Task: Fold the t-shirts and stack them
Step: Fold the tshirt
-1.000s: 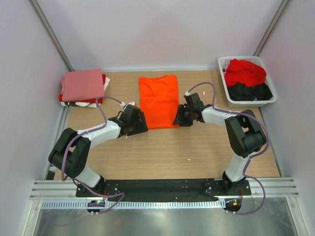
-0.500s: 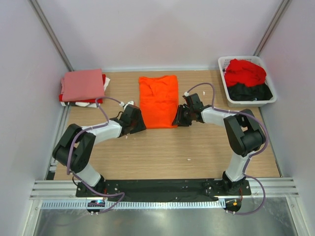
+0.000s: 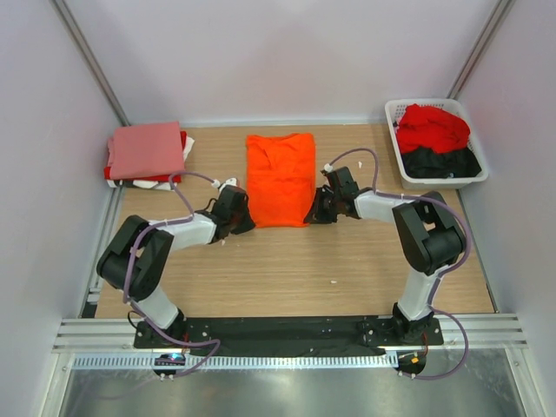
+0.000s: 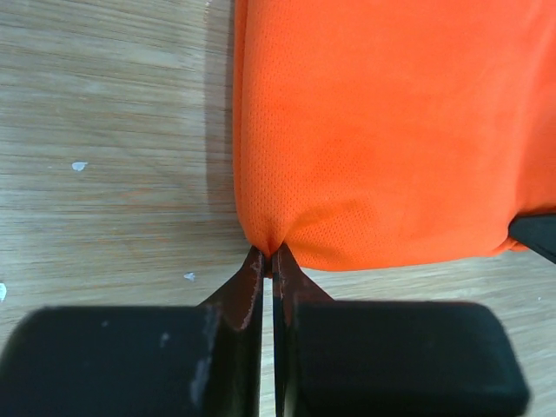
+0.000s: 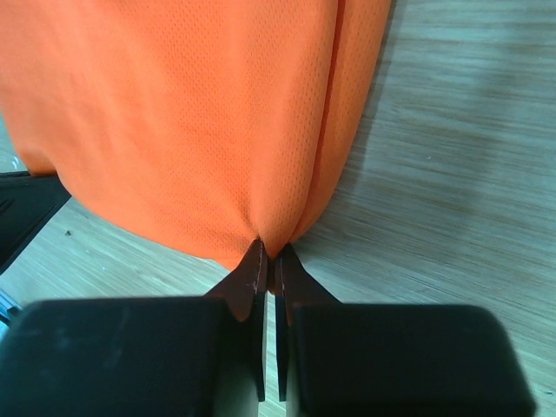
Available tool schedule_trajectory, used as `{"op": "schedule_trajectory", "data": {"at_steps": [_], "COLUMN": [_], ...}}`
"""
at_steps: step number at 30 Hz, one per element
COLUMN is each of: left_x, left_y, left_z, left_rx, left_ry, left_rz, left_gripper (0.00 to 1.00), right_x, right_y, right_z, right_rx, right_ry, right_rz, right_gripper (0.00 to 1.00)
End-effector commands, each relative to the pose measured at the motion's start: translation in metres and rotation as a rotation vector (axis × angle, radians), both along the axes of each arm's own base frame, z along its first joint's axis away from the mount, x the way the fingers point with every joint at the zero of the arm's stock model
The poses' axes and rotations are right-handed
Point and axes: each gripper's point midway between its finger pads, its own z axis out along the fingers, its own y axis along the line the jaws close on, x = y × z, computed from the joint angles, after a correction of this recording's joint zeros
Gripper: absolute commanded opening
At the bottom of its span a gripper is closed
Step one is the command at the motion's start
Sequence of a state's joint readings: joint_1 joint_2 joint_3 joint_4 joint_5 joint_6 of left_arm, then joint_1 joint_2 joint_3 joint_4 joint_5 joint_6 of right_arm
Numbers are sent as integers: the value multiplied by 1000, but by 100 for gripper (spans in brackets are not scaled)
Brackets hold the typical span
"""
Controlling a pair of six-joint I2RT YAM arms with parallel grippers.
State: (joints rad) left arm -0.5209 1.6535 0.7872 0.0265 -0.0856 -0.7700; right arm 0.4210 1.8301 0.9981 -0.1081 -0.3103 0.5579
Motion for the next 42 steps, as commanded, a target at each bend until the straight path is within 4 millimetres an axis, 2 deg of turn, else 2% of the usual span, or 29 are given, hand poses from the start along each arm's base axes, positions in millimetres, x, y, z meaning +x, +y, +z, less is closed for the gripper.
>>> {"op": "schedule_trajectory", "data": {"at_steps": [1, 3, 4, 5, 6, 7, 9, 10, 12, 14, 15, 16, 17, 19, 20, 21, 22, 24, 25, 26, 27, 28, 29, 30, 32, 33, 40, 42], "left_x": [-12, -22, -29, -38, -46, -61, -84, -96, -120, -140, -153, -160, -169, -178, -184, -184, -185, -182, -180, -177, -175, -168, -168, -163, -157, -153, -136, -131], "left_y": [1, 0, 0, -1, -8, -4, -9, -6, -11, -6, -12, -10, -3, -7, -4, -4, -3, -2, -1, 0, 1, 4, 9, 7, 9, 7, 2, 3], "left_z": [-4, 1, 10, 11, 17, 11, 21, 18, 32, 42, 48, 50, 49, 71, 73, 84, 90, 108, 112, 125, 128, 132, 132, 145, 148, 157, 164, 162], "left_rx": [-15, -34, -48, -50, -62, -42, -47, -36, -62, -72, -96, -97, -79, -132, -126, -148, -153, -152, -138, -128, -109, -79, -38, -39, 6, 4, 50, 52], "left_ry": [9, 13, -3, 10, -2, 32, 41, 54, 47, 32, 34, 34, 47, 15, 23, 7, 1, -24, -34, -53, -61, -78, -76, -102, -108, -126, -137, -129], "left_rz": [-27, -37, -42, -47, -74, -83, -116, -121, -146, -149, -165, -166, -159, -167, -175, -176, -178, -178, -175, -180, -179, -159, -162, -159, -152, -158, -159, -155], "left_gripper": [0, 0, 0, 0, 0, 0, 0, 0, 0, 0, 0, 0, 0, 0, 0, 0, 0, 0, 0, 0, 0, 0, 0, 0, 0, 0, 0, 0], "right_x": [-28, -33, -42, -47, -50, -65, -79, -98, -119, -138, -149, -156, -161, -168, -166, -169, -164, -160, -154, -150, -145, -139, -135, -130, -122, -119, -88, -83], "right_y": [-16, -18, -22, -23, -23, -28, -26, -29, -26, -28, -22, -24, -23, -26, -27, -31, -30, -33, -30, -30, -31, -30, -31, -32, -31, -29, -25, -25], "right_z": [-25, -19, -22, -20, -9, -14, 1, -3, 2, 14, 21, 31, 37, 46, 60, 63, 77, 91, 106, 111, 114, 125, 128, 126, 133, 135, 152, 149], "right_rx": [-70, -66, -73, -72, -59, -69, -50, -61, -56, -35, -19, -9, -2, 2, 21, 11, 23, 18, 31, 23, 8, 1, -13, -43, -61, -66, -118, -141], "right_ry": [90, 80, 99, 103, 77, 104, 80, 102, 110, 90, 88, 65, 51, 50, 10, 14, -19, -53, -85, -104, -117, -136, -146, -152, -166, -176, -234, -226], "right_rz": [2, 1, 3, 2, 6, 5, 8, 17, 24, 19, 25, 17, 18, -1, -13, -24, -29, -42, -45, -39, -45, -48, -51, -51, -54, -47, -73, -72], "right_gripper": [3, 1, 1, 1, 2, 1, 1, 1, 1, 1, 1, 1, 1, 1, 1, 1, 1, 1, 1, 1, 1, 1, 1, 1, 1, 1, 1, 1]}}
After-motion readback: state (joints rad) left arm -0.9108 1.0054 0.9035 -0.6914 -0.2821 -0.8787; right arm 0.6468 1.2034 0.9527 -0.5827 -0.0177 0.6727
